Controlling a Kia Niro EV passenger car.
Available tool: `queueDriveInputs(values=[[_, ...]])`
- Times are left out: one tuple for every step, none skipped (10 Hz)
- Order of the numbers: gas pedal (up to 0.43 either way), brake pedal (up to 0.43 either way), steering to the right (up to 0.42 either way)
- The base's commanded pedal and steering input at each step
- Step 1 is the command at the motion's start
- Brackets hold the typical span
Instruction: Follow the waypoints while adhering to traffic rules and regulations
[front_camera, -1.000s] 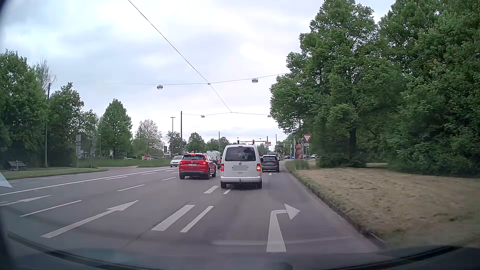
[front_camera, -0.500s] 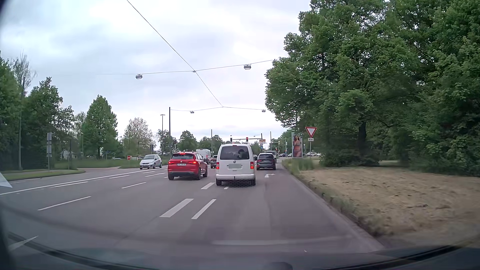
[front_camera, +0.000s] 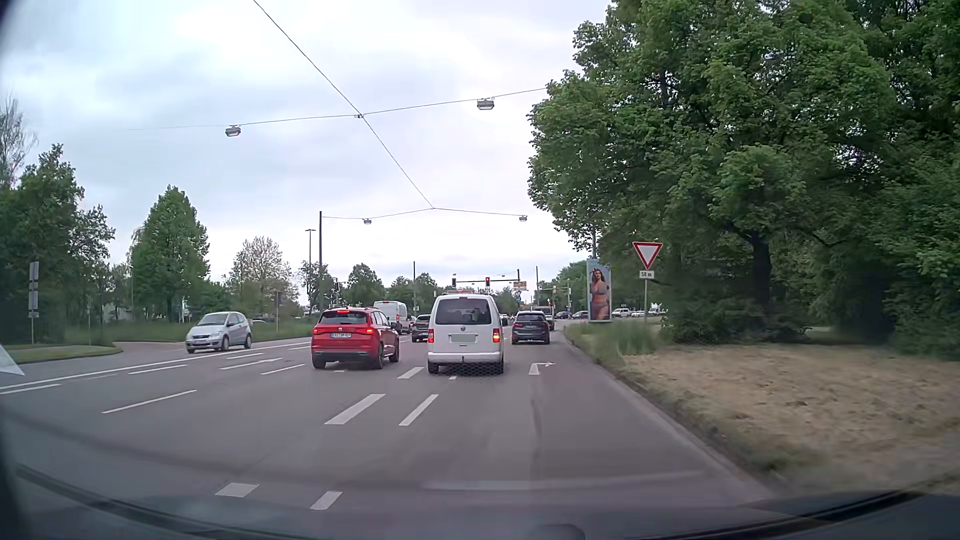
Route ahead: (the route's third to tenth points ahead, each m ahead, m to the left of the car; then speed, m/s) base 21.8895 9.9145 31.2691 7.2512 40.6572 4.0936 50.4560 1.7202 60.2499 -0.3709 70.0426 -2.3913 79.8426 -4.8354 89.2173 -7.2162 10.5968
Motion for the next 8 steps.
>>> queueDriveInputs(values=[[0.331, 0.000, 0.006], [0.331, 0.000, 0.009], [0.331, 0.000, 0.010], [0.331, 0.000, 0.011], [0.319, 0.000, 0.011], [0.311, 0.000, 0.012], [0.287, 0.000, 0.012], [0.287, 0.000, 0.011]])
